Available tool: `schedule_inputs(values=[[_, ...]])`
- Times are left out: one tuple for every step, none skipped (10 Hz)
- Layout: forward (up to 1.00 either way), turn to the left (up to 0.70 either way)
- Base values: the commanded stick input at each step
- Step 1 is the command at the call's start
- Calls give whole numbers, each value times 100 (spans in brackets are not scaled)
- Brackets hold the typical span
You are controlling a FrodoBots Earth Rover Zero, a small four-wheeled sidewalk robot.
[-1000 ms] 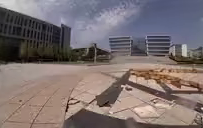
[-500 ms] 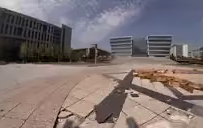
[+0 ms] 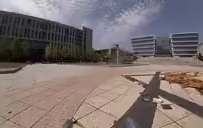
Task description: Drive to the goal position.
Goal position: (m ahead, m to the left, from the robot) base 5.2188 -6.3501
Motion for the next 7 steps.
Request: schedule_inputs(values=[[70,2],[70,2],[70,2],[70,2],[70,0],[70,-26],[70,-33]])
